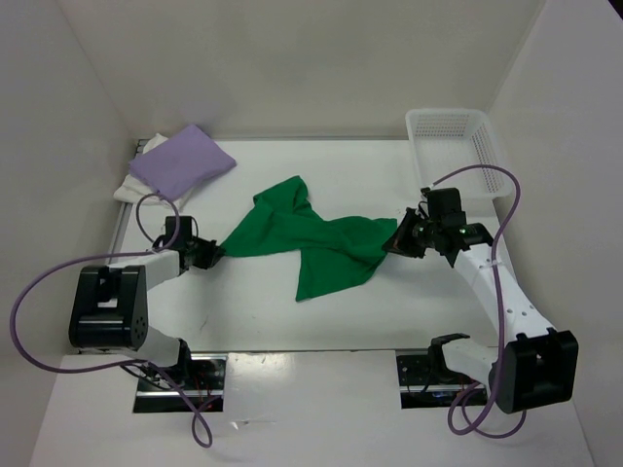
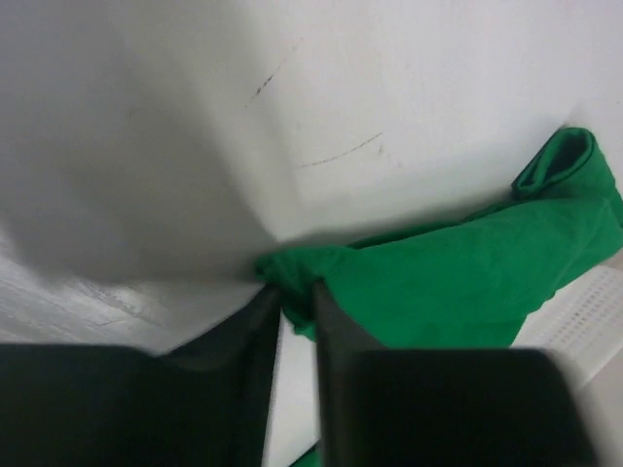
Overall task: Fold and stack the t-shirts
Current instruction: Flatten out the tshirt
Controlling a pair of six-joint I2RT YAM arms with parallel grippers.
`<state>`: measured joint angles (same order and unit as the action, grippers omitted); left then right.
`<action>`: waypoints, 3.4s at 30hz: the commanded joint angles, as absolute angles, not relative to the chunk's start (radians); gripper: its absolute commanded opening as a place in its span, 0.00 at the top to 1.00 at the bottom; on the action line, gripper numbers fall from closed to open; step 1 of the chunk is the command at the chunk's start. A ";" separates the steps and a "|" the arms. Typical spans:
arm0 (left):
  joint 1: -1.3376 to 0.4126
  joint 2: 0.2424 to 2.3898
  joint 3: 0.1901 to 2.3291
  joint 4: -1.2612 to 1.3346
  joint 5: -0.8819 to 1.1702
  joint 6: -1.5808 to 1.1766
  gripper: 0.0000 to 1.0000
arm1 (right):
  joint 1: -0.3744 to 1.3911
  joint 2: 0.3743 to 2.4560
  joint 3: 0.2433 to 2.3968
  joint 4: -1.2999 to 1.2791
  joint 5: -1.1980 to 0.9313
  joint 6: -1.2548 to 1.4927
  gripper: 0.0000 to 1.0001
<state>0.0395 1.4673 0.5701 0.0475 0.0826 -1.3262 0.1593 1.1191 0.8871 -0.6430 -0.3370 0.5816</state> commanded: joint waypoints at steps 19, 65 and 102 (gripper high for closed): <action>0.058 1.383 1.221 -0.123 -0.265 -0.784 1.00 | 0.170 1.523 1.453 -0.566 -0.233 0.624 1.00; 0.086 1.215 0.831 -0.212 -0.054 -0.765 0.98 | 0.205 1.071 0.626 -0.539 -0.289 0.862 0.59; 0.095 1.273 1.199 -0.216 -0.046 -0.713 0.99 | 0.339 0.977 1.123 -0.853 -0.193 0.747 1.00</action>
<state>0.0853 1.2873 1.1484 -0.2321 -0.0212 -0.7547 0.3508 0.9516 1.2270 -0.6693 -0.1268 0.7704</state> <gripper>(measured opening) 0.015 0.007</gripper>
